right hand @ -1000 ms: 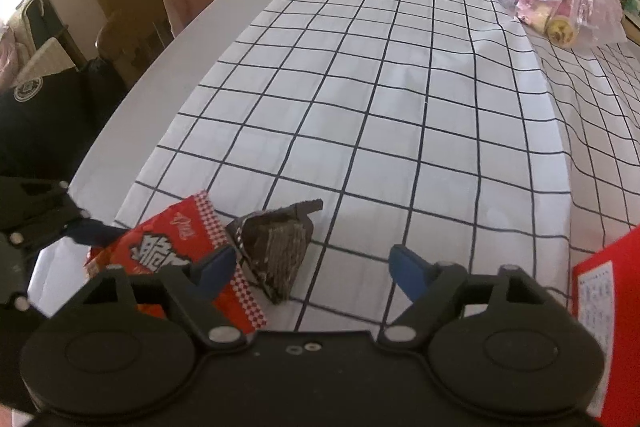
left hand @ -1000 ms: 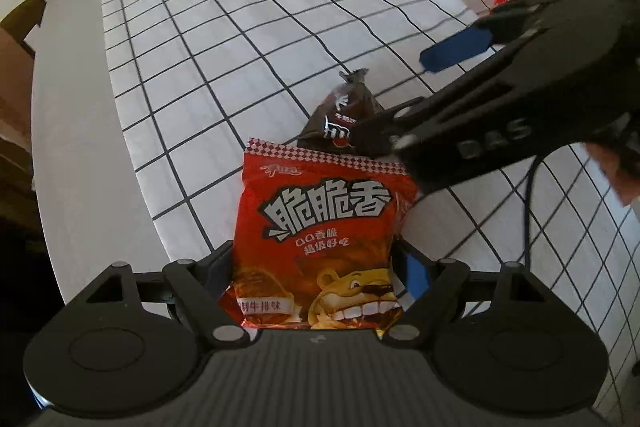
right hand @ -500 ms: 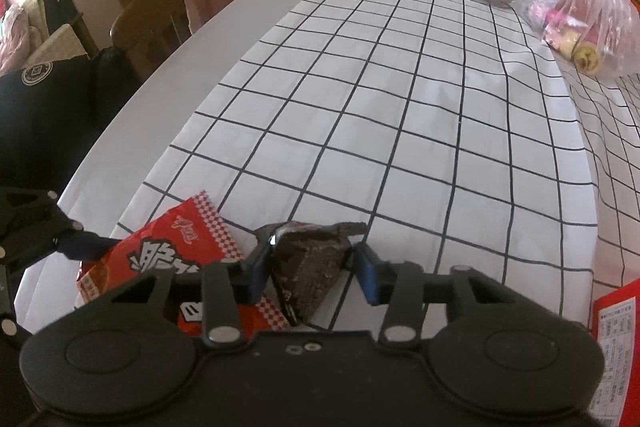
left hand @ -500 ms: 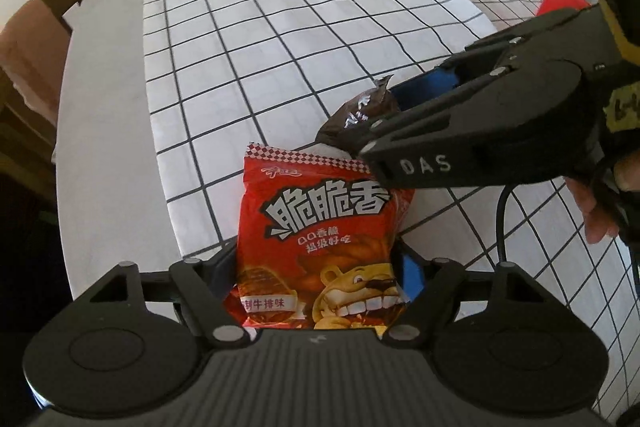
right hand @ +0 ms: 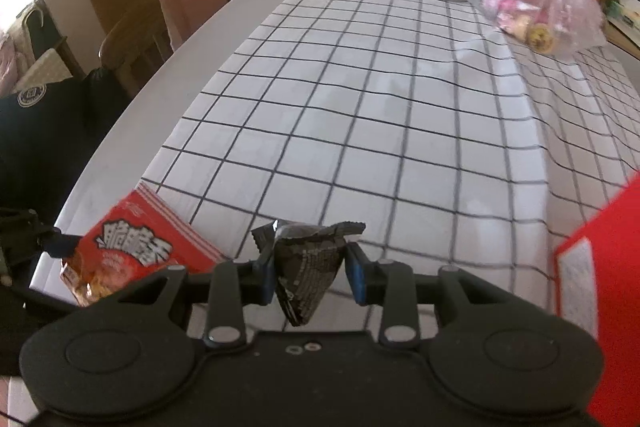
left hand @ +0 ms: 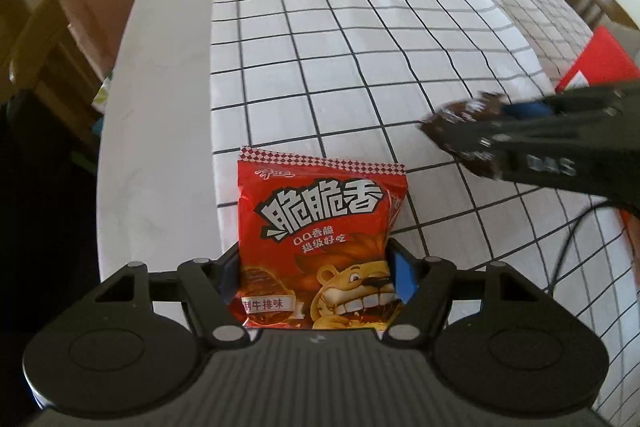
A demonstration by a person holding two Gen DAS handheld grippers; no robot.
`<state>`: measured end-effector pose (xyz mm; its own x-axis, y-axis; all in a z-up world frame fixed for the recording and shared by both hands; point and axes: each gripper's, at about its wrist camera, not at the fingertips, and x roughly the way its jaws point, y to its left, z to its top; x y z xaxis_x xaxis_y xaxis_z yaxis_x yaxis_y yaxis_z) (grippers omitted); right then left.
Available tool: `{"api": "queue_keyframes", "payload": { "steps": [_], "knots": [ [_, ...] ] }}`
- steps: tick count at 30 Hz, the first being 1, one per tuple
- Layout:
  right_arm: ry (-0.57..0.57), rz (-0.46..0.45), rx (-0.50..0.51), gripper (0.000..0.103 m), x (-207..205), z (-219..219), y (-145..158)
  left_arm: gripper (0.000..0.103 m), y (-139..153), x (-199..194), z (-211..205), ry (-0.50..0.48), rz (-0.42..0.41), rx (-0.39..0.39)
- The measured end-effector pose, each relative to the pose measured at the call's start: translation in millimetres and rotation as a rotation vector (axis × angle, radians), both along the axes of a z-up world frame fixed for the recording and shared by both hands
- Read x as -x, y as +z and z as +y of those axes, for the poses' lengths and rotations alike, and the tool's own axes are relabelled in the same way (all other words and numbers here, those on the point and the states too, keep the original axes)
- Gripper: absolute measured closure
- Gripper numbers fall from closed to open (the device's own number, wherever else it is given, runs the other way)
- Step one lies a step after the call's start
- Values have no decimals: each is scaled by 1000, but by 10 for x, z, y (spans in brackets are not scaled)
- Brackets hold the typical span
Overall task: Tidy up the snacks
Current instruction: 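Carry the dark candy bag and red snack bag over the red box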
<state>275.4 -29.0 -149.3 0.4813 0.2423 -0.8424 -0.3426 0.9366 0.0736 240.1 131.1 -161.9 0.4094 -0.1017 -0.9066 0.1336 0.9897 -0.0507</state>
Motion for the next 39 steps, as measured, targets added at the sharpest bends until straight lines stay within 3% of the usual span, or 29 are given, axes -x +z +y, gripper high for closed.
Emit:
{"api": "queue_keyframes", "payload": {
  "steps": [12,21,31,39],
  "knots": [
    [-84,-36,-35,70,567,-470,554,32,588,277,-157,34,-80,55],
    [-159,-80,-53,70,935,-853,955,32,1017,492,-480,-14,-133,86],
    [-175,-162,-94,69,1234,-1467,1346,32,1426,699,-1098,-58,-214,105],
    [-192,-195,-101,69,1322,-2130,1461,32,1590,766,-1785,-69,-256,100]
  ]
}}
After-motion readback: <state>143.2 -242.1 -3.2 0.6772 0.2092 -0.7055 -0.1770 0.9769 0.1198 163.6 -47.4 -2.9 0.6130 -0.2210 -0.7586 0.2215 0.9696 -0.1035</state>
